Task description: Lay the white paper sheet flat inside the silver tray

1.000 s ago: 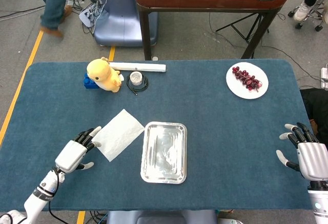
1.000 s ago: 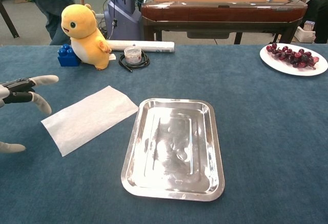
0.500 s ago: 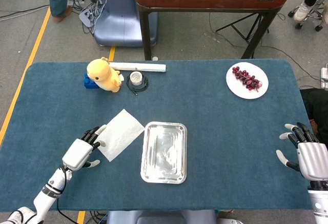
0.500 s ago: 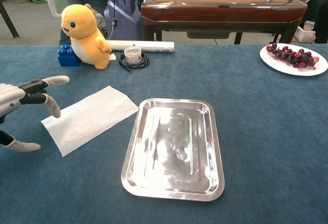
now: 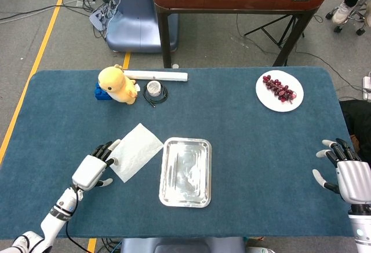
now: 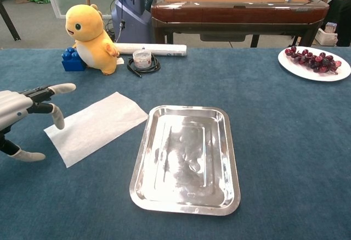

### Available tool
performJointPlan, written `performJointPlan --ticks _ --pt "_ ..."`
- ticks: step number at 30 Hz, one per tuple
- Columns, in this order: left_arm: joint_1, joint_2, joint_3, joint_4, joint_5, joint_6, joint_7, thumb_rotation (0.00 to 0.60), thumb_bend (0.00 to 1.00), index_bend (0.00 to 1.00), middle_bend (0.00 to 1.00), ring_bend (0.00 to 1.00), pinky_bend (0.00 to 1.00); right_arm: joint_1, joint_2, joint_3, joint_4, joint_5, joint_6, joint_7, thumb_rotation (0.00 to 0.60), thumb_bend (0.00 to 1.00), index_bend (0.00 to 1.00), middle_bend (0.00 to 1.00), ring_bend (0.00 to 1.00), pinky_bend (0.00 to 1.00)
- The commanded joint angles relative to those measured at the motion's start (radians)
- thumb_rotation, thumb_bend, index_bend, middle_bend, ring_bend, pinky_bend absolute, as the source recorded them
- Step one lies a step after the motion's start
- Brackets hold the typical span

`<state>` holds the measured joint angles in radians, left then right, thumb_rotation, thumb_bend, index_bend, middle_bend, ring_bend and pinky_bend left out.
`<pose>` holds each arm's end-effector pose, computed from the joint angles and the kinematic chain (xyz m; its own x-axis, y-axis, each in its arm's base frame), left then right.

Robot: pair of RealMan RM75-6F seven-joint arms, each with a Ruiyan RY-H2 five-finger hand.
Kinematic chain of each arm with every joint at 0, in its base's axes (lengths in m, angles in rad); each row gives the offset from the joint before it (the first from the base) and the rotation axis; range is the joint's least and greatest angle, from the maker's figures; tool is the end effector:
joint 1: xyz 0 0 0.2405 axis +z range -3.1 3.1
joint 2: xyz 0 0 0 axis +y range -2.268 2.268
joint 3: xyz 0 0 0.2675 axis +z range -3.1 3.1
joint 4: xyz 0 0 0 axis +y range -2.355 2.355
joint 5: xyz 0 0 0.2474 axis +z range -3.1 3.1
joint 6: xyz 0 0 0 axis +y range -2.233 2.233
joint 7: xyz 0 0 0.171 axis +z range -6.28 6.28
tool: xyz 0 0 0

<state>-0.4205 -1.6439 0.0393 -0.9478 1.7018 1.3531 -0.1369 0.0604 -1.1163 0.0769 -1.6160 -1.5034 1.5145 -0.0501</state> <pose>-0.2982 0.3040 -0.0392 0.4859 0.0709 0.8711 0.7823 -0.4796 -0.3974 -0.3350 -0.2102 0.1392 0.4381 0.0439 0.8979 -0.8989 0.0104 0.4380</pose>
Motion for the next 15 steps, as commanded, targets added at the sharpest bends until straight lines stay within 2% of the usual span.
performJointPlan --ticks 1,15 --pt "-0.001 -0.008 0.001 0.012 -0.003 0.001 0.002 0.600 0.07 0.45 0.00 0.00 0.14 0.000 0.000 0.000 0.000 0.000 -0.001 -0.001 0.600 0.27 0.41 0.24 0.12 0.32" --pt "-0.009 -0.047 0.001 0.062 -0.021 -0.006 -0.022 0.600 0.09 0.48 0.00 0.00 0.14 -0.001 0.002 0.000 0.000 0.000 0.000 0.003 0.600 0.27 0.41 0.24 0.12 0.32"
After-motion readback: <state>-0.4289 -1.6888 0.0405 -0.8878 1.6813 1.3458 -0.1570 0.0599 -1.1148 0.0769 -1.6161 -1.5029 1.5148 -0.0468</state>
